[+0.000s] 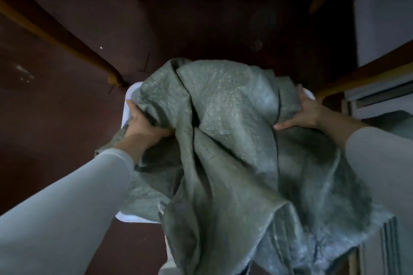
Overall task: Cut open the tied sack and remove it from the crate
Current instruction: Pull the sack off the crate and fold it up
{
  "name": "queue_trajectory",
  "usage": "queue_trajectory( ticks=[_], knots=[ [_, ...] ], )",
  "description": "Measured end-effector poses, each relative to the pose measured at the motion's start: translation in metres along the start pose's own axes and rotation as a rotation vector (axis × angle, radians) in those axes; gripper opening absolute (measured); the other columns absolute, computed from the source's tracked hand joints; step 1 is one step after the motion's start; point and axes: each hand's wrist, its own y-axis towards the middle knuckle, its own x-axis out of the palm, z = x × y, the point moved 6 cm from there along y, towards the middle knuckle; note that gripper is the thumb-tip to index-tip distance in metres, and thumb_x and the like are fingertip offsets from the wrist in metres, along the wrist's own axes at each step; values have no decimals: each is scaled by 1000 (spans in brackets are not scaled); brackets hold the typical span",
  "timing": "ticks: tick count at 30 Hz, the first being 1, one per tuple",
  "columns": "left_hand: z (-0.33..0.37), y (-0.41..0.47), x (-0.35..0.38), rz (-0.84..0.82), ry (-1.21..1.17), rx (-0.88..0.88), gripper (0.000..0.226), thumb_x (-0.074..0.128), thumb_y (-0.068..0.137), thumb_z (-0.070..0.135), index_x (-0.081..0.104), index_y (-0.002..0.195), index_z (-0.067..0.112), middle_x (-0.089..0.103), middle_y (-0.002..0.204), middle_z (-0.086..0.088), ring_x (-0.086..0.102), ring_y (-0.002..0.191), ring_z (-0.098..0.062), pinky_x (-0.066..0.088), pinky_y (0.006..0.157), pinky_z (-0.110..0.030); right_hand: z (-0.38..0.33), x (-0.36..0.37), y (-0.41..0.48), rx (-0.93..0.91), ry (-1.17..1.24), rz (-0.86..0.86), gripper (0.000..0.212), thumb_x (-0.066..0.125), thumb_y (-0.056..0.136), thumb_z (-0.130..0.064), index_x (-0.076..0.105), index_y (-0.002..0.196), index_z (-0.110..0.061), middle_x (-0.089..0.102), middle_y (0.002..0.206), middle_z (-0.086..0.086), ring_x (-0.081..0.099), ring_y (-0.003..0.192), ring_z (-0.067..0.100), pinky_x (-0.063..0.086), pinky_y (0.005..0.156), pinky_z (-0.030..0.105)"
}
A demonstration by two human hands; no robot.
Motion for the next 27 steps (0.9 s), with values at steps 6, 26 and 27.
queue_trajectory(
  ticks=[6,26,27],
  knots=[
    [-10,-29,12,-30,150,74,55,62,87,29,44,138,18,56,134,-12,52,122,-32,40,103,-34,-14,35,-30,-76,-85,78,34,60,85,-35,63,111,-12,65,108,12,58,102,31,47,93,47],
    [39,-153,-85,16,-30,185,53,40,96,45,59,123,4,64,114,-25,61,105,-39,48,95,-43,-57,-130,-264,73,575,733,33,64,81,-34,57,65,-7,53,66,9,52,63,23,38,59,31],
    [40,-159,-90,21,-50,172,54,41,96,47,59,122,3,65,113,-24,61,104,-39,48,95,-44,-60,-138,-275,49,600,757,29,64,82,-32,60,66,-8,54,65,7,52,62,20,39,61,31]
  ],
)
